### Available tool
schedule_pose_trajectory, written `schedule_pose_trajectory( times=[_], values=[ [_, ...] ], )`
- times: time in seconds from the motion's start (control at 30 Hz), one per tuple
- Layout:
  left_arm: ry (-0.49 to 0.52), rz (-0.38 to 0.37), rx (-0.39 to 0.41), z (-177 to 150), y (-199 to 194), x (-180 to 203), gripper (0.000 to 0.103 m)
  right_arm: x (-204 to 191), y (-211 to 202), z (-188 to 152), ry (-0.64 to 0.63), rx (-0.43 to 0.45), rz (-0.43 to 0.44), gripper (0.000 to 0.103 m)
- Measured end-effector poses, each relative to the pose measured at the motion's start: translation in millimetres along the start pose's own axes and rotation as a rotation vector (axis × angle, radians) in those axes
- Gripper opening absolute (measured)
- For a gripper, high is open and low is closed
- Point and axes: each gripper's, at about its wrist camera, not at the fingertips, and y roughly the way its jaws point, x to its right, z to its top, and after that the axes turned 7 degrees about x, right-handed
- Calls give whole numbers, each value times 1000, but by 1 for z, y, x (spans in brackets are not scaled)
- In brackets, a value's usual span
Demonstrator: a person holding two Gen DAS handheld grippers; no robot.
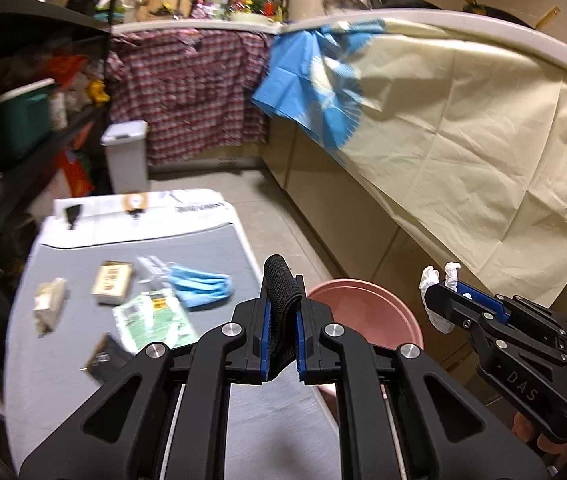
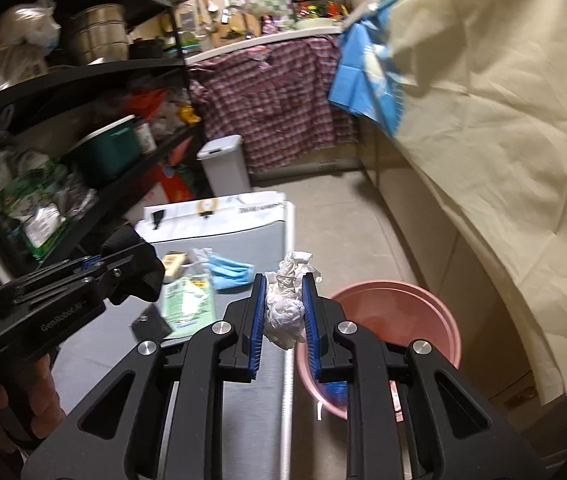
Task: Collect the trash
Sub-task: 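Carry the tissue and black strap with both tools over the pink bucket, then open both tools to drop the tissue and strap into the bucket, then move both open tools back over the table toward the mask and glove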
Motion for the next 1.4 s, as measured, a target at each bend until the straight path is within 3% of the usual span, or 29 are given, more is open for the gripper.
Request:
schedule_pose_trajectory(
  times=[0.17, 0.53, 0.87, 0.93, 1.0, 1.07, 1.17, 1.4],
  values=[
    [22, -69, -55, -2, 47, 29, 9, 34, 16, 4, 18, -25, -40, 19],
    [62, -133, -136, -15, 128, 71, 9, 102, 56, -5, 40, -76, -120, 19],
    [89, -120, -221, -41, 171, 93, 10, 140, 86, -30, 105, -144, -160, 19],
    [89, -123, -230, -43, 175, 95, 15, 144, 89, -33, 112, -152, -167, 21],
    [90, -108, -245, -43, 180, 96, 38, 147, 90, -37, 118, -160, -187, 23],
    [105, -71, -249, -43, 183, 98, 52, 150, 92, -39, 127, -171, -191, 31],
    [123, -51, -257, -44, 186, 98, 53, 151, 93, -43, 128, -182, -200, 43],
    [105, -43, -275, -44, 185, 93, 54, 150, 94, -43, 136, -180, -195, 49]
  ],
)
